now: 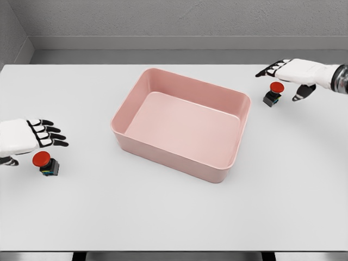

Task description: Put the industrial switch in the basket with both arms

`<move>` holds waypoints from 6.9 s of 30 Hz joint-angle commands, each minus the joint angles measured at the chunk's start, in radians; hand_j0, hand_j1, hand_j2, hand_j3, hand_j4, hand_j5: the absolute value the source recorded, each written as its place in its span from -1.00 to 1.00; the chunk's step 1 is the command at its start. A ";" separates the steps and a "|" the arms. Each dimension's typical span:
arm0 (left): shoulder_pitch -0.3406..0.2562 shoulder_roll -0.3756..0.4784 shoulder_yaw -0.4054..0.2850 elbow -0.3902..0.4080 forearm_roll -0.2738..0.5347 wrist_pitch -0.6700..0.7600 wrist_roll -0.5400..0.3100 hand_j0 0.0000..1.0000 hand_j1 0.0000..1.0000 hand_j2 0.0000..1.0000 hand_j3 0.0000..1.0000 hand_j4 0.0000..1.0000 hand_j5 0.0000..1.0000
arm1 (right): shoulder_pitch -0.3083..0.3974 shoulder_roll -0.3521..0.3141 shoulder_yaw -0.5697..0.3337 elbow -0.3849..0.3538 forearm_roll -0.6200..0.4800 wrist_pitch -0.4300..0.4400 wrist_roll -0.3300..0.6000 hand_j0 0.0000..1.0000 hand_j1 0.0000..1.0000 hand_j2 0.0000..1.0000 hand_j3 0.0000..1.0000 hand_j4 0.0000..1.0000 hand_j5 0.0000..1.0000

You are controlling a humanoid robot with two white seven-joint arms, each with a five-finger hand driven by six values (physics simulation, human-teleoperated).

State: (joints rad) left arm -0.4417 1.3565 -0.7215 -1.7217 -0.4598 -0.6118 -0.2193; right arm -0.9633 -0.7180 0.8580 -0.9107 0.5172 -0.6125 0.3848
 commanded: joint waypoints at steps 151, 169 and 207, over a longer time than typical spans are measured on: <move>-0.562 -0.948 -0.199 0.372 0.041 0.014 -0.065 0.98 0.98 0.98 0.98 0.98 0.98 | 0.061 -0.043 -0.194 -0.307 0.026 0.002 -0.012 0.00 0.00 0.00 0.00 0.00 0.00; -0.348 -0.329 -0.197 0.585 0.441 0.001 -0.048 1.00 1.00 1.00 1.00 1.00 1.00 | 0.100 -0.044 -0.191 -0.427 -0.006 0.002 -0.014 0.00 0.00 0.00 0.00 0.00 0.00; -0.295 -0.315 -0.239 0.484 0.431 0.001 -0.057 1.00 1.00 1.00 1.00 1.00 1.00 | 0.186 -0.032 -0.191 -0.698 -0.071 0.002 -0.018 1.00 1.00 1.00 1.00 1.00 1.00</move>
State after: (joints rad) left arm -0.7363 1.0408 -0.9617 -1.2376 -0.0358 -0.6122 -0.2765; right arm -0.7777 -0.7486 0.6696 -1.6071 0.4538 -0.6128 0.3676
